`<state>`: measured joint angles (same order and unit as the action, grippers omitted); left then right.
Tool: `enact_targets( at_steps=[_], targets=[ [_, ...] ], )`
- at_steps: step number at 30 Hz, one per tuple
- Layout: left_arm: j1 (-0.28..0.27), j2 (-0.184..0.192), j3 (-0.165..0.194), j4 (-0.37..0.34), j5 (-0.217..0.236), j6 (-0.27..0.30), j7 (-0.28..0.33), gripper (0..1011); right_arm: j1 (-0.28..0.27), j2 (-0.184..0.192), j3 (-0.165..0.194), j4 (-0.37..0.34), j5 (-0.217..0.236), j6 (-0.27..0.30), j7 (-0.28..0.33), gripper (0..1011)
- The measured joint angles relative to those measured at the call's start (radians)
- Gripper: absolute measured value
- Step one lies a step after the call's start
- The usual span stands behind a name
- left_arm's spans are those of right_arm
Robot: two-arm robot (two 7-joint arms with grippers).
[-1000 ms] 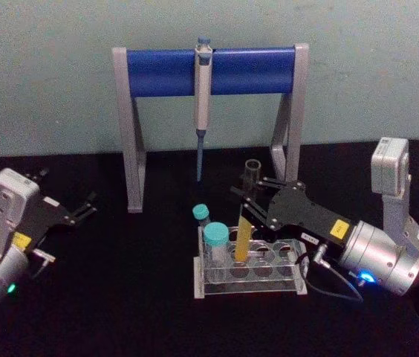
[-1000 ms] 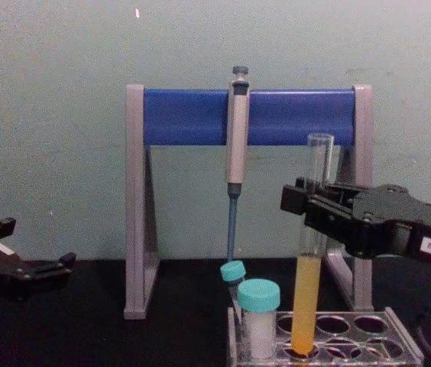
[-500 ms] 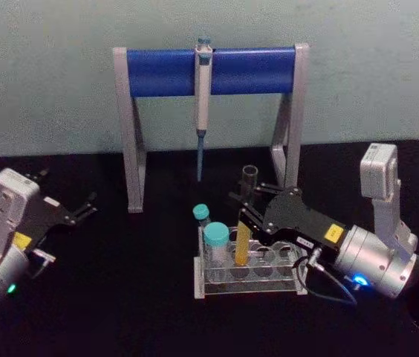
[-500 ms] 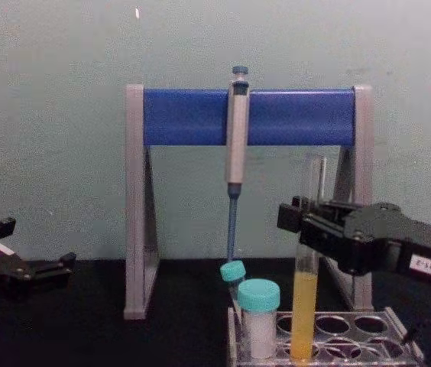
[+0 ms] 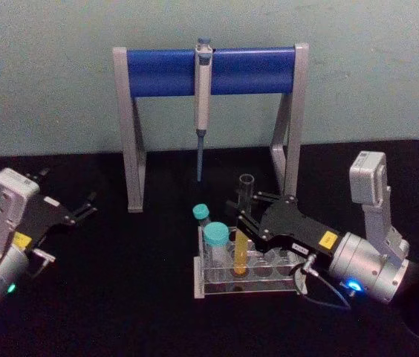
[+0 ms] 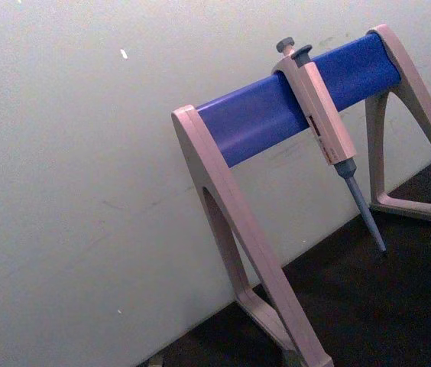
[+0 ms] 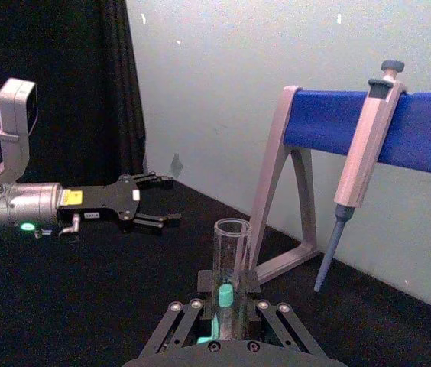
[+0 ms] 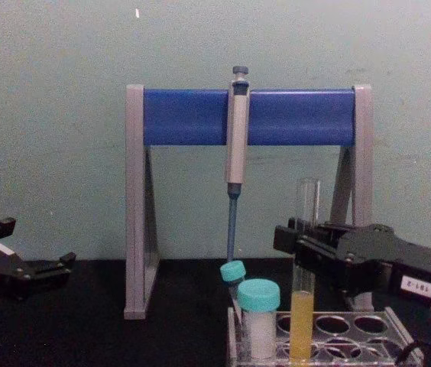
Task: Pick up the test tube from the test tube rack, shake it, then place it back into the test tube rack.
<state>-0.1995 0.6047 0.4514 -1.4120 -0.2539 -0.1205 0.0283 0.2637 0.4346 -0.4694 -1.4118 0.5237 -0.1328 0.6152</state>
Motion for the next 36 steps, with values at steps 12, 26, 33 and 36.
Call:
enact_targets(
  at_steps=[12,26,33,36],
  targets=[
    [0.0,0.0,0.0,0.0,0.0,0.0,0.0,1001,-0.002,-0.008,-0.004,0.019,-0.016,0.007,-0.006,238],
    [0.0,0.0,0.0,0.0,0.0,0.0,0.0,1001,-0.004,-0.017,-0.005,0.036,-0.021,0.016,-0.007,238],
    [0.0,0.0,0.0,0.0,0.0,0.0,0.0,1001,-0.004,-0.023,-0.005,0.04,-0.023,0.02,-0.017,238],
    [0.0,0.0,0.0,0.0,0.0,0.0,0.0,1001,-0.004,-0.024,-0.005,0.04,-0.027,0.02,-0.022,238]
  ],
)
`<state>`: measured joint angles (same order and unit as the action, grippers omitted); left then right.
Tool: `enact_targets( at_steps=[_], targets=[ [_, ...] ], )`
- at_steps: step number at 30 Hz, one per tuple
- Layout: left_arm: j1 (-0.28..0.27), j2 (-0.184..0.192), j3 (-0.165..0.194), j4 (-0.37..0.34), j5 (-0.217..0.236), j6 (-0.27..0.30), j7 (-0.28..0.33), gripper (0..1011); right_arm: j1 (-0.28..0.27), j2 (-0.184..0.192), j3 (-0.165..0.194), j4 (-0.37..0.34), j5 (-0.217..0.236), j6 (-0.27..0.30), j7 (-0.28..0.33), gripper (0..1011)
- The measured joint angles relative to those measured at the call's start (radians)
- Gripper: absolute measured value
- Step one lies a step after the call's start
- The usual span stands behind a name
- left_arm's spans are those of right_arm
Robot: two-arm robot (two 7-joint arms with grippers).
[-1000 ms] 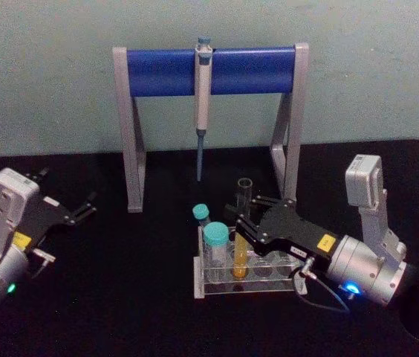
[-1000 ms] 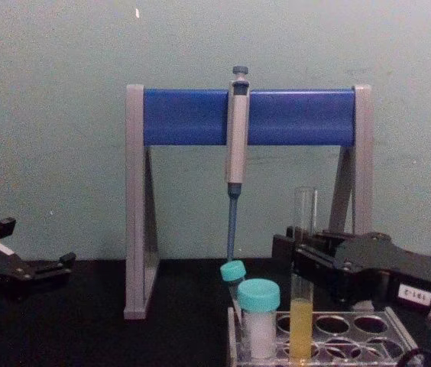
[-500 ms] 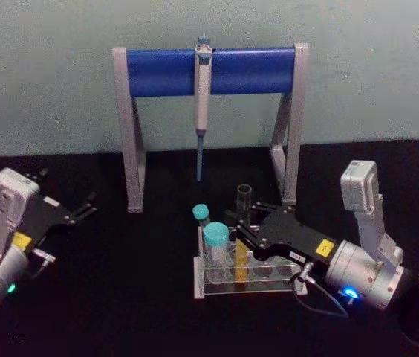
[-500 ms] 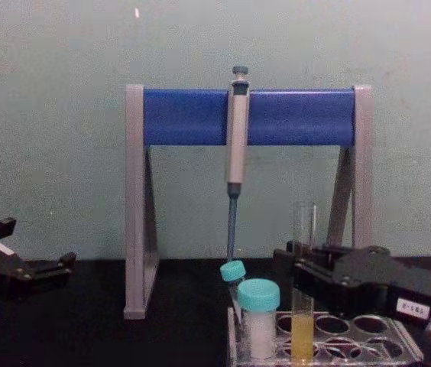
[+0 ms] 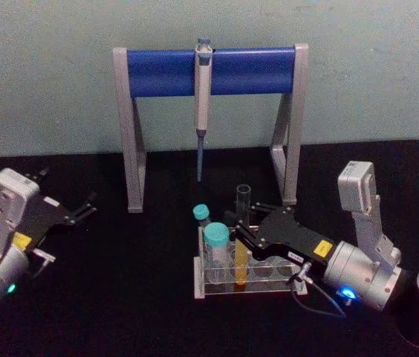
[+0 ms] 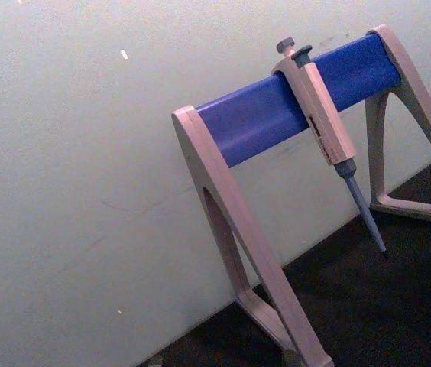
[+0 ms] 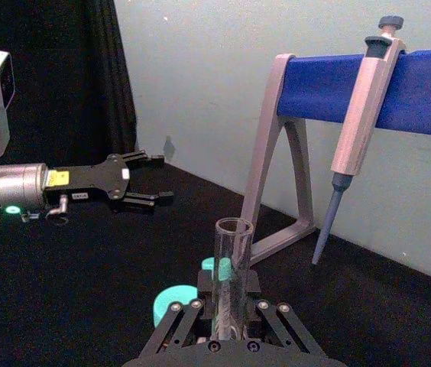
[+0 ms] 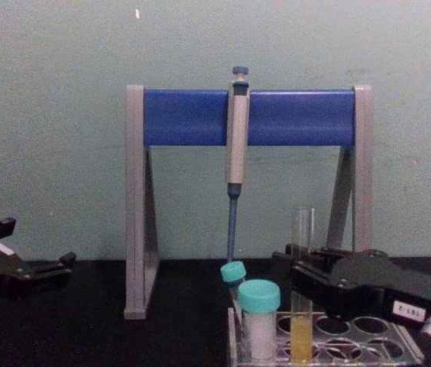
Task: Pick up the test tube from the test tube rack, shake it, then place it back into the test tube rack.
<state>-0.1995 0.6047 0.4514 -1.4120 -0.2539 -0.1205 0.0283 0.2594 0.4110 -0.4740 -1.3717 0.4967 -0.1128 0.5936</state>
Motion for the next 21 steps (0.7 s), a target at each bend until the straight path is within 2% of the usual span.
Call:
enact_targets(
  at_steps=[11,14,18,21],
  targets=[
    [0.0,0.0,0.0,0.0,0.0,0.0,0.0,1001,0.0,0.001,0.0,0.0,-0.001,0.003,0.003,239],
    [0.0,0.0,0.0,0.0,0.0,0.0,0.0,1001,0.0,0.001,0.0,0.0,0.0,0.003,0.003,307],
    [0.0,0.0,0.0,0.0,0.0,0.0,0.0,1001,0.0,0.001,0.0,0.0,0.0,0.003,0.004,468],
    [0.0,0.0,0.0,0.0,0.0,0.0,0.0,1001,0.0,0.002,0.0,-0.001,0.001,0.003,0.005,551]
  ],
)
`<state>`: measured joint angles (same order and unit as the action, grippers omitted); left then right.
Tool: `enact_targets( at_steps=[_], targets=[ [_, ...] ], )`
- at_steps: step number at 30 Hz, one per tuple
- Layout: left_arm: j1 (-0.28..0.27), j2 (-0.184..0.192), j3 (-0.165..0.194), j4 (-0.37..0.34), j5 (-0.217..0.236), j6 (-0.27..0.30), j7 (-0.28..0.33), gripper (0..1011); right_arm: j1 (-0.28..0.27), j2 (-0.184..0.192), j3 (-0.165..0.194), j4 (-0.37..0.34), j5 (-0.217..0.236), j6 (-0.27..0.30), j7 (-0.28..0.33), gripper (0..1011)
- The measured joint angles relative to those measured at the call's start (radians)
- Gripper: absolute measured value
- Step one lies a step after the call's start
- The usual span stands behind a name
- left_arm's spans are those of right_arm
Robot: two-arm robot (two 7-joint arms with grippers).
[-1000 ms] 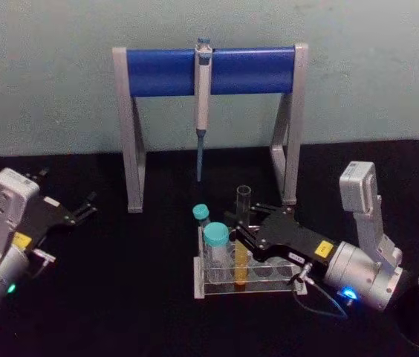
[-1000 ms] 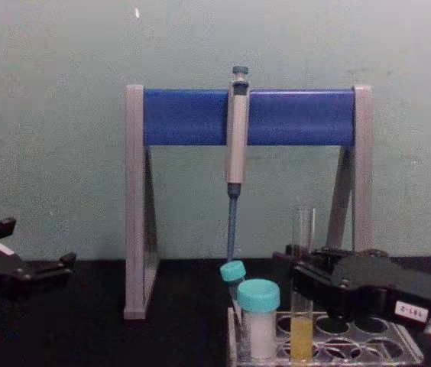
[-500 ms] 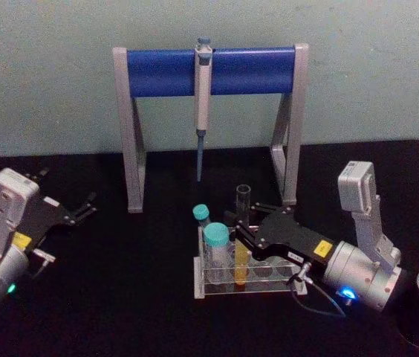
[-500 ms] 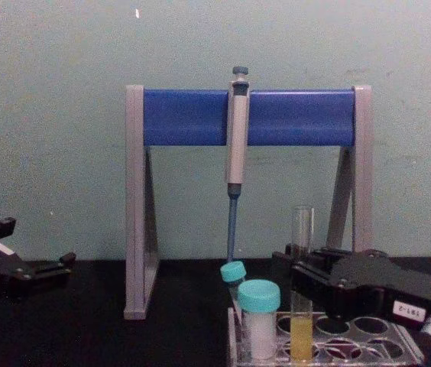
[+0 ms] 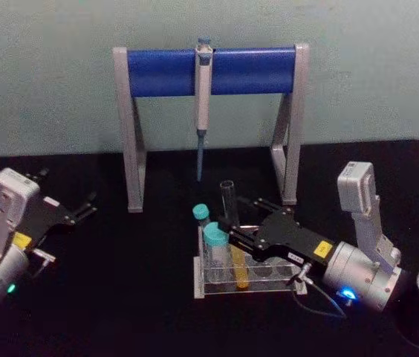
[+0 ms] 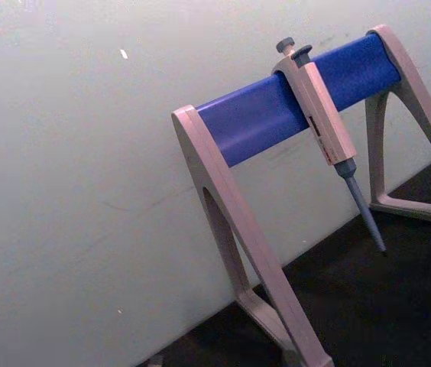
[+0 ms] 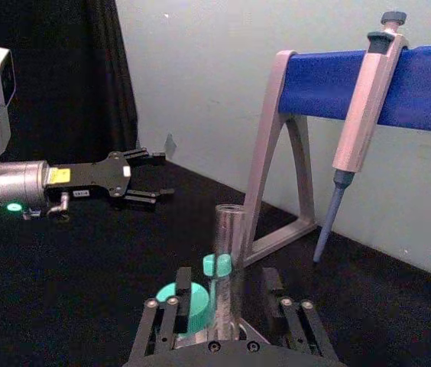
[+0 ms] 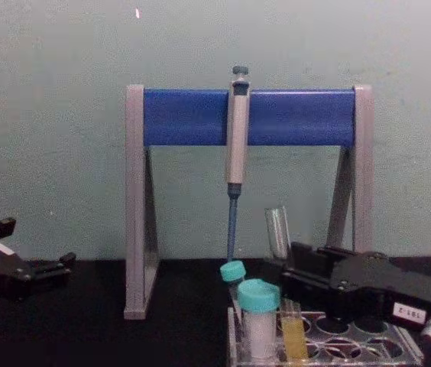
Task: Pick up the test tube from the test tube rack, shake it, then place it back into the test tube rack.
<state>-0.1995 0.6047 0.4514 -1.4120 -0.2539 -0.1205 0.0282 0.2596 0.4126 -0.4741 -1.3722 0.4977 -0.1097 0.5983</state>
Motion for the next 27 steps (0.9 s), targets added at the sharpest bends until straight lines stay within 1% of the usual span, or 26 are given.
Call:
enact_targets(
  at_steps=[1,4,5,8,9,11,15,24,27],
  targets=[
    [0.0,0.0,0.0,0.0,0.0,0.0,0.0,1001,0.0,0.0,0.0,0.0,0.0,0.0,0.0,593],
    [0.0,0.0,0.0,0.0,0.0,0.0,0.0,1001,0.0,0.0,0.0,0.0,0.0,0.0,0.0,671],
    [0.0,0.0,0.0,0.0,0.0,0.0,0.0,1001,0.0,0.0,0.0,0.0,0.001,0.0,0.0,731],
    [0.0,0.0,0.0,0.0,0.0,0.0,0.0,1001,0.0,0.0,0.0,0.0,0.001,0.0,0.001,789],
    [0.0,0.0,0.0,0.0,0.0,0.0,0.0,1001,0.0,0.0,0.0,0.0,0.001,0.0,0.001,846],
    [0.0,0.0,0.0,0.0,0.0,0.0,0.0,1001,0.0,0.0,0.0,0.0,0.001,0.0,0.001,879],
    [0.0,0.0,0.0,0.0,0.0,0.0,0.0,1001,0.0,0.0,0.0,0.0,0.002,-0.001,0.001,989],
    [0.0,0.0,0.0,0.0,0.0,0.0,0.0,1001,0.0,0.0,0.001,-0.002,0.002,-0.002,0.002,1000],
    [0.0,0.0,0.0,0.0,0.0,0.0,0.0,1001,-0.004,0.004,0.012,-0.022,0.003,-0.014,0.001,1000]
  ],
)
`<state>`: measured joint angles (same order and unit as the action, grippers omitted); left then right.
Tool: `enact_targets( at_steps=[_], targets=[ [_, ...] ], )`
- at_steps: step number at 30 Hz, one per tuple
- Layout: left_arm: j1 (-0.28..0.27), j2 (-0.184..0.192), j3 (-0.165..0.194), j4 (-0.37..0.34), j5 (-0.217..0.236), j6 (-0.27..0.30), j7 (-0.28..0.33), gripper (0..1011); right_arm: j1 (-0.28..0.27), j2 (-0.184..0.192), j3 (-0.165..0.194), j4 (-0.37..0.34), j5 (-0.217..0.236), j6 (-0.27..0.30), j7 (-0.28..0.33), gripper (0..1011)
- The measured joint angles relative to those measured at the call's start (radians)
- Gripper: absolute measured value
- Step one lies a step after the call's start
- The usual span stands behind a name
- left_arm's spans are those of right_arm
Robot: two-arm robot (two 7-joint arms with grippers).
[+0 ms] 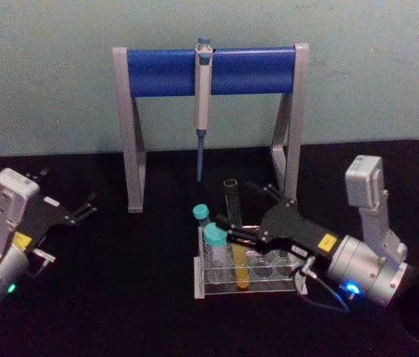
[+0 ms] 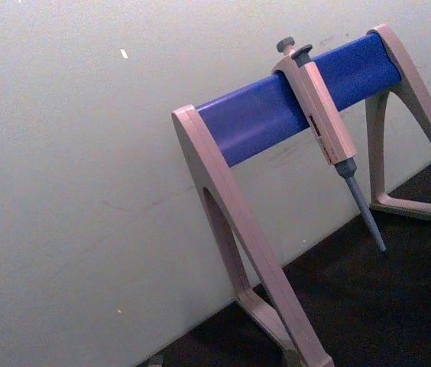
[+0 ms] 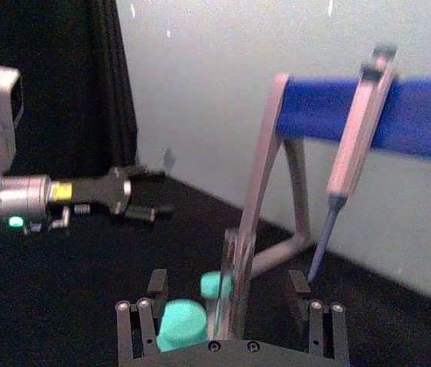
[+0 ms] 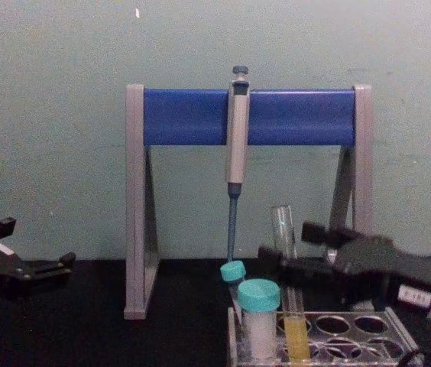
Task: Pick up the test tube from the test tube rack, shake it, then place it back into the test tube rack.
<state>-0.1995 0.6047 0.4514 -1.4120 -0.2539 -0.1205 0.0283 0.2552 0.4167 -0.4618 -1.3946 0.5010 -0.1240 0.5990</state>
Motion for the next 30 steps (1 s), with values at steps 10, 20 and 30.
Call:
enact_targets(
  at_steps=[10,20,30],
  targets=[
    [0.0,0.0,0.0,0.0,0.0,0.0,0.0,1001,-0.06,0.026,0.105,-0.138,0.003,-0.086,-0.08,1000],
    [0.0,0.0,0.0,0.0,0.0,0.0,0.0,1001,-0.164,-0.002,0.228,-0.197,-0.152,-0.085,-0.37,1000],
    [0.0,0.0,0.0,0.0,0.0,0.0,0.0,1002,-0.19,-0.058,0.241,-0.124,-0.247,0.024,-0.495,1000]
  ],
)
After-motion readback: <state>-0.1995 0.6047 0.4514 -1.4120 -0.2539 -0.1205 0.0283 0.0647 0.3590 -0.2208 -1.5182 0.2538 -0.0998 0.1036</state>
